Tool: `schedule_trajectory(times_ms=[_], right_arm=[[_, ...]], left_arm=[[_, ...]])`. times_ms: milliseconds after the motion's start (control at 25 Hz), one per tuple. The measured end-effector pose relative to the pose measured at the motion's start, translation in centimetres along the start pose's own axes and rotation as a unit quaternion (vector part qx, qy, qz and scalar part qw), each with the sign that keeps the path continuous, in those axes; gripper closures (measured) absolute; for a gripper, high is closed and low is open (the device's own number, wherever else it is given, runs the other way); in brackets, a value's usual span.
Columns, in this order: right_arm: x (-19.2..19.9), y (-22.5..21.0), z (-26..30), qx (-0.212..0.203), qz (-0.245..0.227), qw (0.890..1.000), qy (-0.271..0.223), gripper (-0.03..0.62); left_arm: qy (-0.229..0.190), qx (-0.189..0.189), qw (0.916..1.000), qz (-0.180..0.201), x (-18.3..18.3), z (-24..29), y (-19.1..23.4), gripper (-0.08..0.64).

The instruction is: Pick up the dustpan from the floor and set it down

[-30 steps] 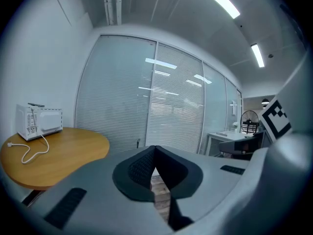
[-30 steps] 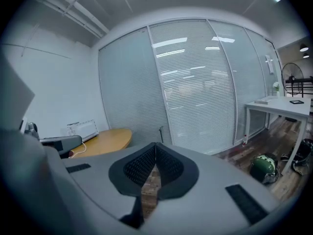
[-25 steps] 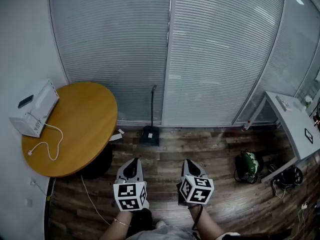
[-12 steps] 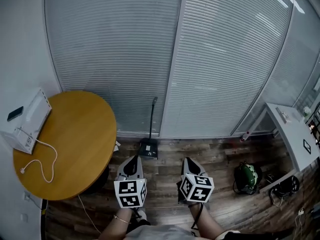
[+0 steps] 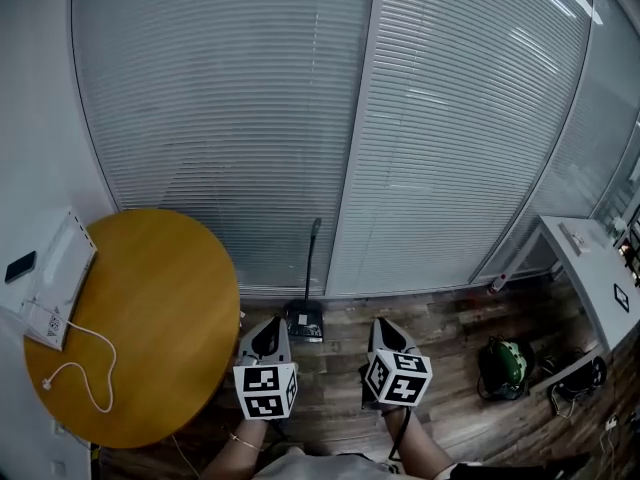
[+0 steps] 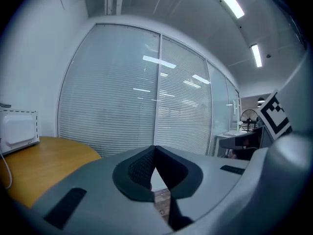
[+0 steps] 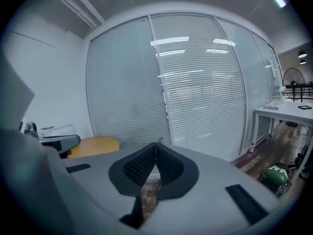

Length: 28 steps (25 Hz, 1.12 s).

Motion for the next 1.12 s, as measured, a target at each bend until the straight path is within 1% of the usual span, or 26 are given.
schedule_trajectory(times_ms=[200, 360, 520, 600, 720, 840, 960, 1120], right_arm=[[0.9, -1.0, 1.7, 0.013, 0.003, 1.000, 0.023, 0.560], [0.9, -3.1, 3.6, 0.024, 0.011, 0.999, 0.030, 0.560], [0.9, -5.6, 6.9, 0.024, 0.026, 0.999, 0.037, 0.560], [0.5, -6.4, 9.5, 0.016, 0.031, 0.999, 0.038, 0.560], [-0.7, -7.3, 13.3, -0.003, 0.020, 0.999, 0.040, 0.560], [-2.2, -9.0, 16.7, -0.019, 0.014, 0.999, 0.041, 0.560], [-3.5, -10.5, 19.5, -0.033, 0.010, 0.998, 0.046, 0.560], [-4.4, -12.3, 22.8, -0.046, 0.008, 0.997, 0.054, 0.560]], left_arm=[[0.022, 0.004, 0.9997, -0.004, 1.0, 2.5, 0.9, 0.543], [0.032, 0.000, 0.9994, -0.010, 1.4, 5.2, 0.6, 0.543], [0.041, -0.007, 0.9991, 0.000, 1.9, 8.5, 0.1, 0.543], [0.045, -0.019, 0.9988, -0.003, 1.8, 10.8, 0.4, 0.543], [0.046, -0.036, 0.9982, -0.007, 1.4, 14.1, 0.7, 0.543], [0.043, -0.049, 0.9978, -0.006, 0.3, 17.6, 0.0, 0.543], [0.042, -0.060, 0.9973, -0.005, -0.6, 20.3, -0.7, 0.543], [0.050, -0.079, 0.9956, -0.011, -0.6, 23.5, -0.8, 0.543]])
Point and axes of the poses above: the fingertips, and each gripper's own axes: z forward along the fingers, y to its left, x out of its underside, the point moved 6 cm from there along -z, backward along the fingers, and after that the axes turned 8 degrees about -z, right-handed, at the moved point
